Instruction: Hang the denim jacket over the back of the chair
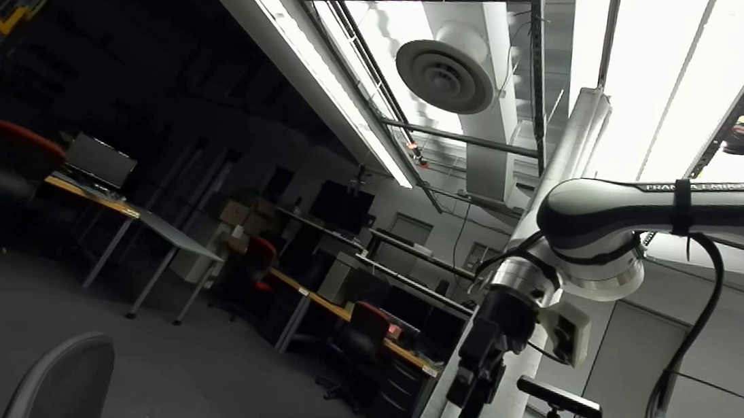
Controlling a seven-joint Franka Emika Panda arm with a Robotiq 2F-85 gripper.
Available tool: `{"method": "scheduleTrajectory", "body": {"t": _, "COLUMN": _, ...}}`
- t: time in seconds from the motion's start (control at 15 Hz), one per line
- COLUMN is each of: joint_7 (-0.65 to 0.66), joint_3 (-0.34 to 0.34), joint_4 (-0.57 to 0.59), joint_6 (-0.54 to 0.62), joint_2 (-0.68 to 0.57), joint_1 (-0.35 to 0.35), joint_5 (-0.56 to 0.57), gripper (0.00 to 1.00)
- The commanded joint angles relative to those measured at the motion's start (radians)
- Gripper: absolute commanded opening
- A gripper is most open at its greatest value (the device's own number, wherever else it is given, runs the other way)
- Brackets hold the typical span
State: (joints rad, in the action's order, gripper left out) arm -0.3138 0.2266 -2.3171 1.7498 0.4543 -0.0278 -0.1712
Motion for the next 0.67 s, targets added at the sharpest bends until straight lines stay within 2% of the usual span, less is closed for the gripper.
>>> {"method": "scheduleTrajectory", "body": {"t": 0.0, "joint_7": -0.006, "joint_3": -0.02, "joint_4": 0.002, "joint_6": 0.023, "joint_2": -0.019, "joint_1": -0.013, "joint_5": -0.007, "gripper": 1.0}}
{"method": "scheduleTrajectory", "body": {"t": 0.6, "joint_7": -0.095, "joint_3": -0.067, "joint_4": -0.019, "joint_6": 0.261, "joint_2": -0.187, "joint_1": 0.024, "joint_5": -0.019, "gripper": 1.0}}
